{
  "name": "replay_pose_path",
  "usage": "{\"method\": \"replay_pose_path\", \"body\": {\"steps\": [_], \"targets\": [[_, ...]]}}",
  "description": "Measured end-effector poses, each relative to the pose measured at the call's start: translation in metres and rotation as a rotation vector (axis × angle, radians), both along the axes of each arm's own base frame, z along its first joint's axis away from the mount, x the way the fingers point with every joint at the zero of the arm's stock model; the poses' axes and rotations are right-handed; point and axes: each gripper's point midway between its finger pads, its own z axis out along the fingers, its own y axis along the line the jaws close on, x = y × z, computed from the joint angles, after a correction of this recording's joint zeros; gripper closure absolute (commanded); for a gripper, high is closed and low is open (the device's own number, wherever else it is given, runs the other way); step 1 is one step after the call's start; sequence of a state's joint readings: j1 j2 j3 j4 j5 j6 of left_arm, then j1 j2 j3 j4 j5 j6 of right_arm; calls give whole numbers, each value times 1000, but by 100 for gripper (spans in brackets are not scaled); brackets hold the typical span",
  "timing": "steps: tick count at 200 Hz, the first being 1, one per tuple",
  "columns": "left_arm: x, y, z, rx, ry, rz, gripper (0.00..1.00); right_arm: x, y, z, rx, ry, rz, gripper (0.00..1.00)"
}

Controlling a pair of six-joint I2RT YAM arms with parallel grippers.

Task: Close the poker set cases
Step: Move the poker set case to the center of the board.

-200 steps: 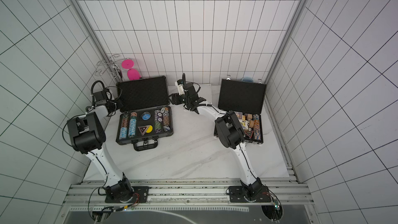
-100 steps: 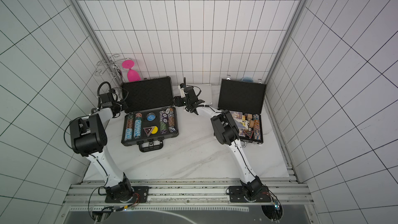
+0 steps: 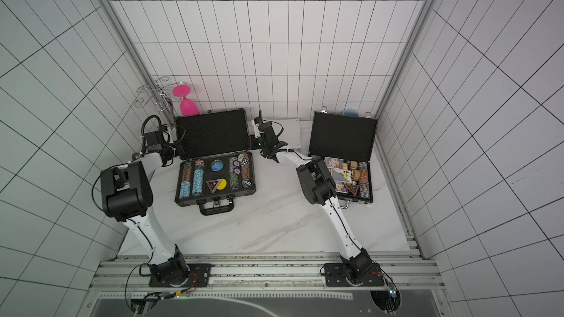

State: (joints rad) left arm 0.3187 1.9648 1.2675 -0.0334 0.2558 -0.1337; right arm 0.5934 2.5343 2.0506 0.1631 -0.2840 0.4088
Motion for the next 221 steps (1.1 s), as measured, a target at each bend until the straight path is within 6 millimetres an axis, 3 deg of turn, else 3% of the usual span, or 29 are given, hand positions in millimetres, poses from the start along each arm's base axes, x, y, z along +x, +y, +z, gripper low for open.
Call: {"method": "replay_pose_path", "body": {"steps": [26, 101, 178, 221], "targets": [[-1, 0, 0, 3, -5, 2, 100, 1, 0, 1, -5, -18, 6, 100], [-29, -2, 2, -7, 9, 67, 100, -8, 4, 3, -22, -59, 15, 100], [-50, -27, 2, -28, 13, 25, 100, -52, -29, 3, -63, -28, -38, 100], [-60, -51, 1, -38, 13, -17, 100, -80, -53, 3, -90, 7, -72, 100]]}}
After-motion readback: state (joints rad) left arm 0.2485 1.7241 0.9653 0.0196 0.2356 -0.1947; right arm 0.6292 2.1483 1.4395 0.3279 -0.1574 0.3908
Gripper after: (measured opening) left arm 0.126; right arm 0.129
